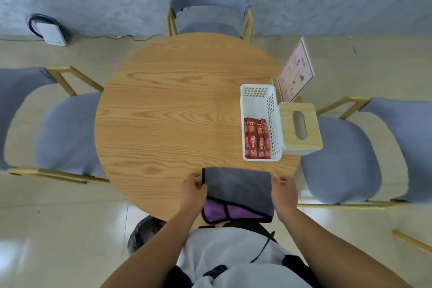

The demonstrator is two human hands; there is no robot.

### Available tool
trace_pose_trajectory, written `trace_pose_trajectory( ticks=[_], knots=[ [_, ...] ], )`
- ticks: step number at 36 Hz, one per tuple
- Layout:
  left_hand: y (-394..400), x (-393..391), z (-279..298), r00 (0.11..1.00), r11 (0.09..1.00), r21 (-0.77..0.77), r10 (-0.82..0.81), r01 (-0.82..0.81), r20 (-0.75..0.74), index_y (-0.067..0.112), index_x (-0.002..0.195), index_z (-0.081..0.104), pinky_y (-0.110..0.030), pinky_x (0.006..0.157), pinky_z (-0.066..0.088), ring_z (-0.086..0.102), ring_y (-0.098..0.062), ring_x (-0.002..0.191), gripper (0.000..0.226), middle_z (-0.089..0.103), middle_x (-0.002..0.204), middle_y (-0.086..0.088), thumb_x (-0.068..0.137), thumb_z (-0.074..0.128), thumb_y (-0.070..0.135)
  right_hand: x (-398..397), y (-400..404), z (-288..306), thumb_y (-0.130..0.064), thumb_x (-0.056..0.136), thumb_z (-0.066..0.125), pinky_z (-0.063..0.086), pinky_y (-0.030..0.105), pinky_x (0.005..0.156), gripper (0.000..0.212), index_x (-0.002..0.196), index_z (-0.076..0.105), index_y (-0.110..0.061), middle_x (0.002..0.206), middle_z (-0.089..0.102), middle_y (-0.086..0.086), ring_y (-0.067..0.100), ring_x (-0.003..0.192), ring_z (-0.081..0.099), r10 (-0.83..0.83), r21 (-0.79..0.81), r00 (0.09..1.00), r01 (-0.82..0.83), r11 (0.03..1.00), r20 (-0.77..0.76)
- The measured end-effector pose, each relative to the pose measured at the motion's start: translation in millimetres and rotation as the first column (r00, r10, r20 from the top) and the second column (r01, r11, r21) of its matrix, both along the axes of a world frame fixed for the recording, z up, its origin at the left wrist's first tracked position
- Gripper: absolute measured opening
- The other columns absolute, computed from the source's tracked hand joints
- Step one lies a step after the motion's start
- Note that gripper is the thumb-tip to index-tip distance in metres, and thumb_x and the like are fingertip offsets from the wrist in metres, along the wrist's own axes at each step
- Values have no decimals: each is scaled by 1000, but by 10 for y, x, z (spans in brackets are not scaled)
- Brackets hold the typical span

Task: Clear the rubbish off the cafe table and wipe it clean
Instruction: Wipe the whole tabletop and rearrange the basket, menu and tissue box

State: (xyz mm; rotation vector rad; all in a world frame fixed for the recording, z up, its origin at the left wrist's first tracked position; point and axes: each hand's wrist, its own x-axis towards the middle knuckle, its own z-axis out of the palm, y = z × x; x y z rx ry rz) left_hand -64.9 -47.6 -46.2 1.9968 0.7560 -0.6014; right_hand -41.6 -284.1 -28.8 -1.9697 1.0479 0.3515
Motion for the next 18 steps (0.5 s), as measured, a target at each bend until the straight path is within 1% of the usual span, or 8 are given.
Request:
trace_pose_trajectory(
  ticks=[2, 3, 5, 7, 11, 13, 16, 18],
  knots=[
    [-61, 61, 38, 997, 989, 129, -71, 67, 25, 15, 145, 45, -43, 106, 42, 42, -31, 131, 48, 48, 140, -10, 98, 54, 19, 62, 6, 41, -37, 95, 57, 45, 38, 81, 33, 118, 58, -13, 103, 62, 0, 24, 96, 60, -62, 3, 996, 62, 998, 62],
    [-116, 134, 43, 995, 988, 136, -85, 77, 56, 15, 146, 43, -43, 109, 39, 38, -31, 135, 49, 44, 144, -10, 98, 54, 20, 130, 7, 40, -36, 96, 55, 44, 40, 85, 36, 123, 57, -14, 108, 61, 1, 25, 103, 59, -76, 8, 994, 75, 997, 81],
    [-238, 265, 95, 989, 994, 68, -94, 87, 112, 16, 145, 46, -37, 110, 37, 37, -28, 137, 49, 45, 145, -8, 98, 58, 23, 234, 28, 33, -39, 99, 51, 42, 45, 96, 45, 136, 53, -14, 125, 60, 7, 29, 117, 56, -77, 13, 993, 76, 997, 91],
    [-373, 408, 151, 983, 991, 2, -132, 133, 126, 18, 148, 45, -33, 109, 37, 40, -24, 138, 52, 46, 147, -5, 98, 59, 28, 330, 64, 5, -45, 100, 50, 42, 49, 102, 49, 139, 54, -15, 134, 59, 6, 31, 124, 54, -82, 31, 991, 79, 996, 104],
    [-633, 722, 228, 961, 972, -8, -229, 233, 156, 19, 156, 34, -38, 120, 29, 28, -21, 148, 62, 38, 158, -2, 99, 58, 29, 484, 146, -60, -42, 98, 55, 53, 43, 89, 33, 120, 65, -18, 113, 68, 2, 25, 104, 64, -156, 114, 977, 140, 984, 144],
    [-746, 866, 239, 954, 963, -44, -258, 268, 151, 21, 159, 28, -42, 122, 27, 27, -22, 151, 68, 32, 163, -1, 100, 59, 35, 540, 165, -61, -34, 98, 57, 51, 36, 78, 26, 117, 65, -18, 106, 67, 1, 21, 97, 63, -177, 132, 973, 158, 979, 150],
    [-888, 1060, 236, 977, 954, -210, -200, 212, 76, 23, 162, 17, -40, 114, 40, 45, -23, 140, 77, 35, 162, -3, 99, 60, 34, 590, 151, -116, -28, 97, 60, 52, 34, 72, 22, 115, 65, -17, 105, 66, 1, 21, 95, 65, -204, 139, 971, 187, 973, 126],
    [-930, 1136, 199, 992, 950, -286, -121, 128, 43, 23, 160, 21, -24, 87, 48, 60, -13, 110, 69, 50, 148, -1, 101, 57, 25, 612, 144, -160, -22, 95, 59, 54, 33, 65, 20, 111, 68, -14, 103, 70, 4, 22, 92, 68, -210, 146, 973, 196, 970, 95]
  ],
)
